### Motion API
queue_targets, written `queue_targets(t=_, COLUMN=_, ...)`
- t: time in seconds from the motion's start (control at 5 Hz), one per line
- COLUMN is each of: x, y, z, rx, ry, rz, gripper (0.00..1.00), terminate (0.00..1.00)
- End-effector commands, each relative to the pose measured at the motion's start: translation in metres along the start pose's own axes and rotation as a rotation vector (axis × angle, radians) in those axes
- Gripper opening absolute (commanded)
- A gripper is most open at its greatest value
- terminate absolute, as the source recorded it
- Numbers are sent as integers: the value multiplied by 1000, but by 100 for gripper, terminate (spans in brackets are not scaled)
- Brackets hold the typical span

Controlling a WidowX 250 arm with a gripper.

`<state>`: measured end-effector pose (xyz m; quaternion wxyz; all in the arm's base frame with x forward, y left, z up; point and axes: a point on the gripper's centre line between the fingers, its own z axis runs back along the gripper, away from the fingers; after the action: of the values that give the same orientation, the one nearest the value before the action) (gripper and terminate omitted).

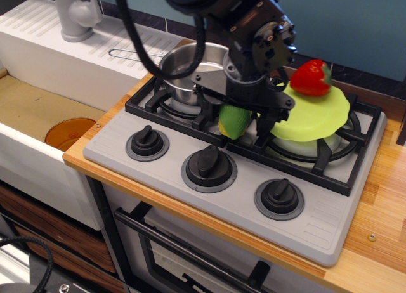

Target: Put strawberry on plate and corncob in pot or pan on stove

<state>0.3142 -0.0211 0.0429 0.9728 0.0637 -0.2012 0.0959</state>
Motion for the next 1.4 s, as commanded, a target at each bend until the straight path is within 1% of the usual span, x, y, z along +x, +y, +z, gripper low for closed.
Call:
queue_targets(t=0.0, x=5, y=-4, z=4, rx=-2, ry=-19, rz=25, gripper=0, terminate=0)
queue_targets(t=0.2, x=9, y=-3, z=17, rx=17, ry=-3, rz=23, gripper=0, terminate=0)
queue_targets(t=0.4, x=17, y=2, z=41, rx=40, ry=29, rz=3, gripper=0, terminate=0)
queue_targets(t=0.6, x=37, y=14, z=62, rx=41, ry=40, rz=-36, gripper=0, terminate=0)
queue_targets(t=0.8, x=71, y=38, z=68, rx=40, ry=57, rz=-99, gripper=0, terminate=0)
queue_targets(t=1.0, x=102, y=59, z=57, rx=24, ry=56, rz=-148, gripper=0, terminate=0)
queue_targets(t=1.2, x=110, y=68, z=41, rx=7, ry=46, rz=-152, gripper=0, terminate=0)
